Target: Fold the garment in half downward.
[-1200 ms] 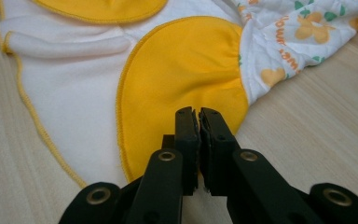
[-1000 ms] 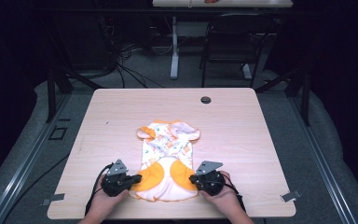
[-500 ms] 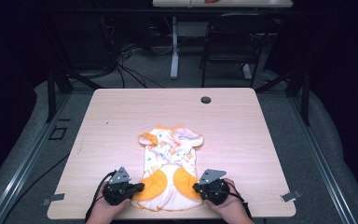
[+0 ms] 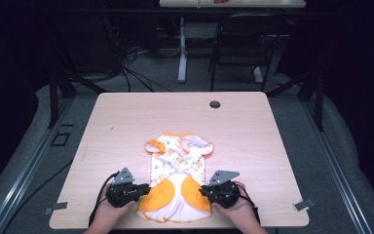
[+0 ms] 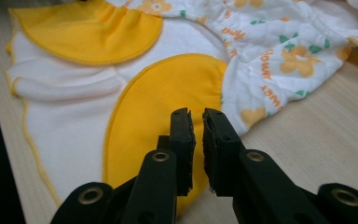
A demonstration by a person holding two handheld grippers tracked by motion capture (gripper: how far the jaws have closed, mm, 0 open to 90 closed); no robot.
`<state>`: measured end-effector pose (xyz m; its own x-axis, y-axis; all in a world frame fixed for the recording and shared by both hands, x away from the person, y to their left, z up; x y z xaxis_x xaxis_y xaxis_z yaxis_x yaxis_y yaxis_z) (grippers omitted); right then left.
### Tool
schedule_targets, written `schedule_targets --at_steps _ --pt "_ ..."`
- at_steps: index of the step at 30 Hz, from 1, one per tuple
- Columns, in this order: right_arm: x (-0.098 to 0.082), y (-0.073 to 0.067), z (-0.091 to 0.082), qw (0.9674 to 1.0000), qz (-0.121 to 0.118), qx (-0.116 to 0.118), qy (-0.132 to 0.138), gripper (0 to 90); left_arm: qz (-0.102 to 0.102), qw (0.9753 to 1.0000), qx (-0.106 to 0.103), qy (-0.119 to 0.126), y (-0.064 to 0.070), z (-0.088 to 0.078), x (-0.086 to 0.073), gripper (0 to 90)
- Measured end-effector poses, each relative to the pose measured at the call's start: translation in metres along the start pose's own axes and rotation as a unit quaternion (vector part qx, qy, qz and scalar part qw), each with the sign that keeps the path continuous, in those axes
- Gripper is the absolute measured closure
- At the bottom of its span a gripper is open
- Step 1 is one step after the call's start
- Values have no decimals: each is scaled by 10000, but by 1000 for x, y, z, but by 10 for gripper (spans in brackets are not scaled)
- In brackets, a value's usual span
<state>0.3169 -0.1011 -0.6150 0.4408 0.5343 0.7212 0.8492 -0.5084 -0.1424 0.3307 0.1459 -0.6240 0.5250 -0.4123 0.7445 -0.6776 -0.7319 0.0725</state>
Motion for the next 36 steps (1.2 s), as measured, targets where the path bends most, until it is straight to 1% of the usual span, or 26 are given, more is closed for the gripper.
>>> schedule_targets --at_steps 3,4,5,6,8,9,12,13,14,15,17,18,20,23,24,25,27,28,29,30,31,34,35,36 --pt "8 10 2 10000 62 4 24 846 91 9999 78 -21 -7 7 10 807" --pt "11 16 2 10000 54 -18 -12 851 91 9999 78 -21 -7 7 10 812" --pt "14 21 3 9999 31 -84 -55 853 166 9998 109 -41 -12 11 17 815" --pt "16 25 4 9999 17 -125 -71 856 117 9999 97 -39 -13 14 21 818" --pt "24 34 6 9998 58 -162 -93 864 157 9997 154 -76 -19 18 31 823" --pt "27 39 6 9997 44 -205 -121 868 172 9997 183 -34 -21 21 38 823" --pt "39 53 8 9993 23 -304 -194 872 240 9994 230 0 -25 27 53 820" --pt "44 58 10 9992 25 -341 -189 872 277 9993 244 -30 -27 30 57 821" --pt "47 63 11 9990 6 -384 -228 871 299 9992 259 -30 -28 33 61 826" --pt "51 67 14 9989 37 -404 -240 869 299 9992 248 -42 -29 37 64 832" --pt "57 75 20 9989 94 -435 -175 859 260 9994 235 -63 -31 46 69 846" --pt "60 78 23 9990 153 -391 -163 858 232 9993 260 -103 -32 52 71 848" --pt "61 83 31 9987 169 -412 -234 858 241 9992 301 -122 -35 60 72 849" --pt "62 87 43 9978 103 -531 -375 860 182 9991 363 -140 -38 70 72 849" --pt "61 88 46 9976 81 -530 -439 860 170 9991 355 -183 -39 73 71 849" --pt "60 89 49 9974 78 -538 -465 860 160 9989 393 -205 -39 77 70 849" --pt "58 89 55 9973 74 -517 -517 860 198 9984 414 -318 -40 81 66 849" --pt "56 89 57 9970 48 -497 -590 861 221 9983 416 -350 -40 83 64 850" --pt "54 89 59 9969 31 -490 -623 861 186 9986 410 -288 -40 84 64 851" --pt "53 89 60 9966 15 -483 -669 864 137 9988 384 -281 -40 84 64 851" --pt "53 88 61 9968 3 -467 -650 865 94 9989 375 -281 -40 83 64 852" --pt "52 88 60 9971 59 -406 -647 873 117 9987 376 -322 -40 81 62 853" --pt "51 87 60 9975 106 -374 -597 875 139 9987 362 -335 -39 81 62 853" --pt "51 87 59 9973 110 -343 -646 874 162 9986 338 -371 -37 80 61 854"
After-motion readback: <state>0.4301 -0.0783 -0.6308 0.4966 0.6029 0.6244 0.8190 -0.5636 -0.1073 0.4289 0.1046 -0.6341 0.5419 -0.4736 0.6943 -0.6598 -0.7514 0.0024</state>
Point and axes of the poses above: each handheld gripper's, and its own axes: z roughly forward along the jaws, x roughly out of its top, y roughly to its right, the point moved 8 cm from there along z, roughly forward along the jaws, and after that the axes turned 8 degrees about x, right-handed, at the moved point
